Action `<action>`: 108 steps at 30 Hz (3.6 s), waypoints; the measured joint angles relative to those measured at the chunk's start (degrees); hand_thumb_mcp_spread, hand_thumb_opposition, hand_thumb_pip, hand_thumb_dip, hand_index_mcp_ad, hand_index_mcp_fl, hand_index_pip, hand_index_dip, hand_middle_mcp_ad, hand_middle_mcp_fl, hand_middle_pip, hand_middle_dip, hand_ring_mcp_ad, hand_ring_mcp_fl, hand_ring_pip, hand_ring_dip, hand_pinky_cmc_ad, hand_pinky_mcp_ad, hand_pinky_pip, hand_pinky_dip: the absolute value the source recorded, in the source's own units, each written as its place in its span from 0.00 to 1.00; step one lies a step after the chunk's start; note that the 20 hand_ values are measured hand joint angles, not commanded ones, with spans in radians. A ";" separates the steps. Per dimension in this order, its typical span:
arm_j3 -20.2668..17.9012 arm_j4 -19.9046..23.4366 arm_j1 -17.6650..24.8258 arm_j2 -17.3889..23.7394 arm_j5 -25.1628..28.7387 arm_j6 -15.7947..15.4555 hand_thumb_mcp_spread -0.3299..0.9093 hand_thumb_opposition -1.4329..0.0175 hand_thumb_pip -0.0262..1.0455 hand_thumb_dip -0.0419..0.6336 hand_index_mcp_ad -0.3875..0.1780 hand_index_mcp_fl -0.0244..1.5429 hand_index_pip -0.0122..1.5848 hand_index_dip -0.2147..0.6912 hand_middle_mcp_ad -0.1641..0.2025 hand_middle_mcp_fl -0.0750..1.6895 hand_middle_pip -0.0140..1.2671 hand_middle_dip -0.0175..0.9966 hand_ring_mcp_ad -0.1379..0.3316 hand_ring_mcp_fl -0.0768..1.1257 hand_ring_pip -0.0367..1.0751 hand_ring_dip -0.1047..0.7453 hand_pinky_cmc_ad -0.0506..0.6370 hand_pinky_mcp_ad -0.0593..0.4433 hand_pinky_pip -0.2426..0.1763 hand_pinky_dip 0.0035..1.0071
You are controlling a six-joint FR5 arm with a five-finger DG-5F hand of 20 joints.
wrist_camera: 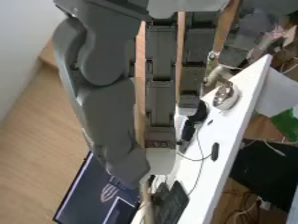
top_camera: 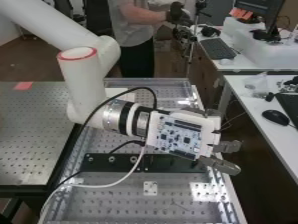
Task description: Grab the chopstick and place it in the clear container
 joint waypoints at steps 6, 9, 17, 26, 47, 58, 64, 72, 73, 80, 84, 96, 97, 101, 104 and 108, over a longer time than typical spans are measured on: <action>-0.30 -0.81 0.91 3.28 0.37 -4.12 0.90 0.25 0.41 0.48 0.39 0.89 0.18 0.63 0.49 0.85 0.16 0.62 0.44 0.54 0.14 0.62 0.50 0.58 0.47 0.15; -0.80 -0.91 1.71 5.22 0.62 -6.51 0.90 0.25 0.41 0.48 0.39 0.90 0.17 0.64 0.48 0.85 0.16 0.62 0.44 0.54 0.14 0.62 0.50 0.58 0.47 0.15; -2.06 -1.29 3.97 9.81 -0.07 -14.04 0.89 0.25 0.41 0.48 0.39 0.90 0.15 0.64 0.48 0.85 0.16 0.60 0.44 0.54 0.13 0.62 0.50 0.58 0.47 0.15; -5.64 -1.25 8.20 16.03 -1.75 -22.91 0.89 0.25 0.41 0.48 0.39 0.91 0.14 0.66 0.48 0.85 0.16 0.60 0.44 0.56 0.13 0.62 0.50 0.59 0.47 0.15; -5.81 -16.95 20.94 18.42 0.92 -35.36 0.89 0.25 0.41 0.48 0.37 0.92 0.13 0.66 0.48 0.86 0.15 0.60 0.37 0.57 0.14 0.62 0.50 0.58 0.48 0.15; 0.79 -28.38 24.01 13.03 2.94 -39.43 0.89 0.24 0.41 0.48 0.37 0.92 0.13 0.67 0.48 0.86 0.15 0.59 0.37 0.57 0.14 0.61 0.50 0.57 0.48 0.15; 5.12 -34.84 24.91 10.04 4.05 -40.60 0.89 0.24 0.41 0.48 0.37 0.92 0.12 0.67 0.48 0.86 0.15 0.59 0.37 0.57 0.14 0.62 0.50 0.59 0.52 0.16; 12.55 -44.45 25.43 5.40 3.94 -41.05 0.87 0.24 0.41 0.48 0.37 0.93 0.11 0.69 0.48 0.86 0.16 0.58 0.37 0.57 0.14 0.62 0.50 0.60 0.52 0.16; 14.07 -46.33 25.43 4.54 3.98 -41.43 0.87 0.24 0.41 0.48 0.37 0.93 0.11 0.69 0.48 0.86 0.16 0.58 0.37 0.57 0.14 0.62 0.50 0.60 0.51 0.16; 22.25 -54.91 25.50 -0.20 4.49 -44.89 0.87 0.24 0.41 0.48 0.37 0.93 0.10 0.70 0.48 0.86 0.16 0.57 0.38 0.57 0.14 0.62 0.50 0.60 0.51 0.16; 24.48 -57.14 25.52 -1.93 3.98 -46.02 0.87 0.24 0.41 0.48 0.37 0.93 0.10 0.71 0.48 0.86 0.16 0.57 0.37 0.59 0.14 0.62 0.50 0.60 0.51 0.15; 28.97 -56.97 25.78 -4.90 2.49 -45.52 0.87 0.24 0.41 0.48 0.37 0.93 0.09 0.73 0.48 0.86 0.16 0.57 0.36 0.59 0.14 0.62 0.50 0.58 0.52 0.15; 29.09 -56.87 25.77 -5.00 3.00 -45.44 0.87 0.24 0.41 0.48 0.37 0.93 0.09 0.73 0.48 0.86 0.16 0.57 0.37 0.59 0.14 0.62 0.50 0.60 0.52 0.15; 29.31 -56.52 25.68 -5.22 2.49 -45.37 0.87 0.24 0.41 0.48 0.37 0.93 0.09 0.73 0.48 0.86 0.16 0.57 0.37 0.59 0.14 0.62 0.50 0.60 0.52 0.15; 29.42 -56.61 25.59 -5.39 2.28 -45.15 0.87 0.24 0.41 0.48 0.37 0.94 0.09 0.73 0.48 0.86 0.16 0.57 0.35 0.59 0.14 0.62 0.50 0.60 0.52 0.15; 29.76 -57.40 25.42 -5.75 4.68 -45.27 0.87 0.24 0.41 0.48 0.37 0.94 0.09 0.73 0.48 0.86 0.16 0.57 0.37 0.59 0.14 0.62 0.50 0.60 0.52 0.15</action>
